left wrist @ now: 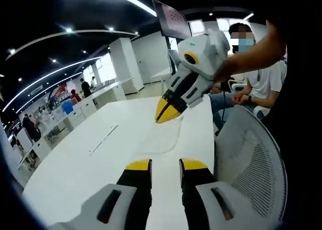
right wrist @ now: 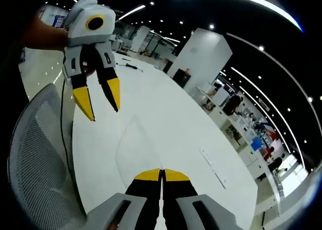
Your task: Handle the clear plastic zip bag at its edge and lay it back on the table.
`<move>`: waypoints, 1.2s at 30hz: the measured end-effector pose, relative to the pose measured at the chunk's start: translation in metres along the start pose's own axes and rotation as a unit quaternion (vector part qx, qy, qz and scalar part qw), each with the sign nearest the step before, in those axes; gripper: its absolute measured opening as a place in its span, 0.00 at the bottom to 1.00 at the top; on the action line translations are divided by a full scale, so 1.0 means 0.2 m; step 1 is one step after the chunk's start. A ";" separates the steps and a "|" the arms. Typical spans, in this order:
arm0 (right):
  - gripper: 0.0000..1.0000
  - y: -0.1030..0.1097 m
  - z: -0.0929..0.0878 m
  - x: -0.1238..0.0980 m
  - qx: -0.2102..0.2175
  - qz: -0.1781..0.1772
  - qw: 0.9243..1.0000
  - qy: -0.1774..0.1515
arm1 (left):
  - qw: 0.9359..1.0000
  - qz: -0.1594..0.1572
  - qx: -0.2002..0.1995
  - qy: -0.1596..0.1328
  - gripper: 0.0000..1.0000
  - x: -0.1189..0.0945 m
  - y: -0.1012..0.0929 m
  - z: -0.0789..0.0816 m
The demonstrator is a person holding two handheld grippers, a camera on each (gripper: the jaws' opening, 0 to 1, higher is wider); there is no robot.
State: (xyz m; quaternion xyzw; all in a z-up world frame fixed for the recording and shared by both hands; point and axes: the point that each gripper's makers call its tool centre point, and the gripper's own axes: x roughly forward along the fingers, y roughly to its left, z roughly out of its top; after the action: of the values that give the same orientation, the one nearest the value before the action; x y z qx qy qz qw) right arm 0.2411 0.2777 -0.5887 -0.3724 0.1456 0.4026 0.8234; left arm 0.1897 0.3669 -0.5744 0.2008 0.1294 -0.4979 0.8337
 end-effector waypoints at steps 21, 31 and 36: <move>0.00 0.08 -0.10 0.25 -0.083 0.014 0.996 0.009 | 0.996 0.053 -0.071 0.019 0.35 -0.18 0.01 -0.22; 0.00 0.12 -0.19 0.37 -0.106 0.031 0.994 0.017 | 0.995 0.051 -0.077 0.025 0.38 -0.18 -0.03 -0.27; 0.00 0.15 -0.23 0.42 -0.112 0.038 0.993 0.020 | 0.995 0.051 -0.082 0.026 0.39 -0.18 -0.05 -0.29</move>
State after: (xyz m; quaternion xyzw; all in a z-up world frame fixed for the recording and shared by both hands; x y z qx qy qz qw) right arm 0.2741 0.3024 -0.6794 -0.4647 0.1297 0.4396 0.7576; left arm 0.1633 0.4180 -0.6136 0.1509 0.1807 -0.4375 0.8679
